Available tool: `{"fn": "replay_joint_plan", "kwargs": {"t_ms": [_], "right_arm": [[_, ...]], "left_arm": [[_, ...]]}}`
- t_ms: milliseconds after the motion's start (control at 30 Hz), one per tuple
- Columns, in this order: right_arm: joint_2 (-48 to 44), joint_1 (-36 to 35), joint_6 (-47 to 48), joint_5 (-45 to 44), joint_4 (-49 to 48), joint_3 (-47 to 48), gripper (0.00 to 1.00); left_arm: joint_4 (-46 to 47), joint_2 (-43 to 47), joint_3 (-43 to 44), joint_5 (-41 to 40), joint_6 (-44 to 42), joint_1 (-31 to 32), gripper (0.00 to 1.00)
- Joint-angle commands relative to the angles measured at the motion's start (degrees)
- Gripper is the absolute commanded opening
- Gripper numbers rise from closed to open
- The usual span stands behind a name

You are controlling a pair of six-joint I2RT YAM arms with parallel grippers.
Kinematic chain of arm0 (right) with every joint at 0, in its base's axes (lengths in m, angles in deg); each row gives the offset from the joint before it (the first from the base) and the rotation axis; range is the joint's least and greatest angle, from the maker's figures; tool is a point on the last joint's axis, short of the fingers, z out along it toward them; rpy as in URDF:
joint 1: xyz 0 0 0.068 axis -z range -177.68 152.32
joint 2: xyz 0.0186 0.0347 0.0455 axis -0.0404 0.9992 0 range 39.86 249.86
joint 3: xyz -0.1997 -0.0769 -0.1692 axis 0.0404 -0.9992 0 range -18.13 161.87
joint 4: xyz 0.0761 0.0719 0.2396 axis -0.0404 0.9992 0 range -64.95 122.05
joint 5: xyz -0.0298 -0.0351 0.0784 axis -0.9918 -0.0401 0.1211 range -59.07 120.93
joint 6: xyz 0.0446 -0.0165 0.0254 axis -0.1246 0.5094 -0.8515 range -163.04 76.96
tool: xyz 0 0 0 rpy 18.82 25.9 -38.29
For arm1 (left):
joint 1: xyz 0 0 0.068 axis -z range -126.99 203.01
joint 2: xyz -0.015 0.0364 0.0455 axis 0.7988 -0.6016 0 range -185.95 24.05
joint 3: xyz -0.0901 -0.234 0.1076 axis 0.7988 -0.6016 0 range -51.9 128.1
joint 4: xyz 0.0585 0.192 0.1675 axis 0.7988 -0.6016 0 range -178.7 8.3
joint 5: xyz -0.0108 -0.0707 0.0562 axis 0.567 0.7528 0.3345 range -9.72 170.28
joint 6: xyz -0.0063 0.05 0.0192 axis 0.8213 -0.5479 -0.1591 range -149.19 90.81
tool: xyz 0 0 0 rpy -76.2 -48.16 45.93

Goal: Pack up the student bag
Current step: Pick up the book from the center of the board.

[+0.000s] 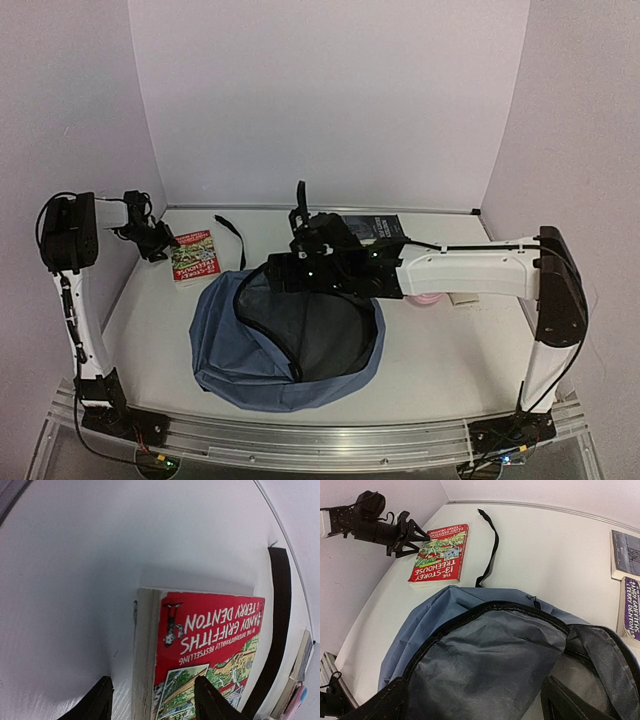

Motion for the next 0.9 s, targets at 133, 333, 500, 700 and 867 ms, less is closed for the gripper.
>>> {"fn": "replay_joint_plan", "kwargs": {"t_ms": [133, 333, 500, 700, 867], "right_arm": [[-2.91, 0.08, -2.00, -0.94, -0.37, -3.55, 0.90], [-3.36, 0.09, -2.22, -1.04, -0.35, -4.08, 0.90], [-3.58, 0.11, -1.03, -0.94, -0.35, -2.03, 0.90], [-0.76, 0.11, 0.44, 2.77, -0.38, 3.54, 0.90], [3.48, 0.07, 0.72, 5.92, -0.53, 8.41, 0.90]], "left_arm": [[-3.16, -3.30, 2.35, -0.38, -4.22, 1.75, 0.31], [-4.12, -2.20, -0.71, -4.15, -4.32, 2.82, 0.11], [-6.78, -0.76, -3.22, -10.77, -5.53, 5.99, 0.04], [-6.68, 1.78, -8.56, -12.99, -4.12, 8.25, 0.02], [-4.26, 5.92, -14.90, -12.78, -1.83, 11.08, 0.02]]}}
